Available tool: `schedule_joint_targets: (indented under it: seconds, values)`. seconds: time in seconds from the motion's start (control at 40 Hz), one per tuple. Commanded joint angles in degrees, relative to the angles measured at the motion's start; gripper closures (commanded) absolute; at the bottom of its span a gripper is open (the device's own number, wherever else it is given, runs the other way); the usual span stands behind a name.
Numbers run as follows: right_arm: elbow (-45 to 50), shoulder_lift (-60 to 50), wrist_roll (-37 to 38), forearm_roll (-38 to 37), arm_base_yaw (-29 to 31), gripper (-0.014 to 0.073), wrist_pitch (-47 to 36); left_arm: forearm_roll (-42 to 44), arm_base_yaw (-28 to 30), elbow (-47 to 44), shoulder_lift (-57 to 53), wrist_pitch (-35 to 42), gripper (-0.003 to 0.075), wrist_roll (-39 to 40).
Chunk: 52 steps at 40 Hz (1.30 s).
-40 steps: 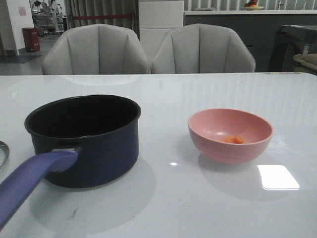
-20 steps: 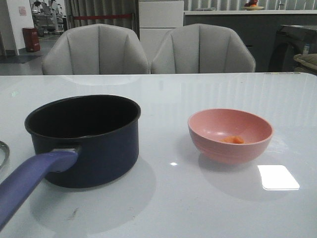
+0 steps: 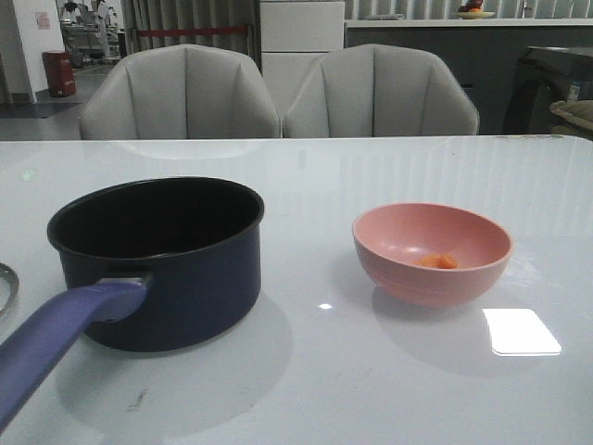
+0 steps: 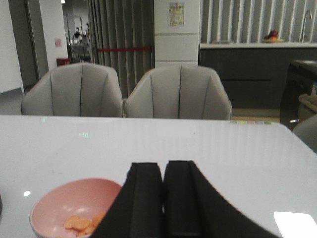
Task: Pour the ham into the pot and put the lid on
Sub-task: 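Set the glass lid down on the table beside the saucepan, then lower the right gripper to the pink bowl rim and grasp it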
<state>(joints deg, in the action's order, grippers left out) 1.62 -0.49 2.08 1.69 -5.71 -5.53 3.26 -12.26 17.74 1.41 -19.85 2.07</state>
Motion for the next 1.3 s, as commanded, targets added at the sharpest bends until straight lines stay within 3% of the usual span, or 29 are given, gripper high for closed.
schedule_joint_targets:
  seconds: [0.0,0.125,0.25,0.575,0.649,0.774,0.874,1.274]
  values:
    - [-4.0,-0.1,0.0,0.3,0.1,0.0451,-1.5,0.0,-0.4,1.6,0.7,3.9,0.0350,0.0]
    - [-12.5,6.2,0.0,0.4,0.1,0.0451,11.4,0.0,-0.4,1.5,0.7,4.0,0.0381,0.0]
    - [-20.3,14.0,0.0,1.9,0.1,0.0451,18.0,0.0,-0.4,1.0,0.7,4.1,0.0410,0.0]
    - [-22.8,24.0,0.0,3.4,0.1,0.0441,16.4,-0.1,-0.4,1.0,0.7,4.7,0.0503,0.0]
    - [-23.8,26.5,0.0,3.9,0.1,0.0391,16.9,-0.1,-0.4,1.0,0.7,4.7,0.0514,0.0]
    - [-27.0,33.1,0.0,5.1,0.1,0.0193,20.0,-0.1,-0.4,1.0,0.7,4.7,0.0514,0.0]
    - [-30.0,38.4,0.0,7.7,0.1,0.0087,21.3,-0.1,-0.4,1.0,0.7,4.7,0.0514,0.0]
    - [-48.7,68.1,-0.2,10.0,0.0,0.0076,32.6,-0.6,-0.4,1.0,0.7,4.7,0.0514,0.0]
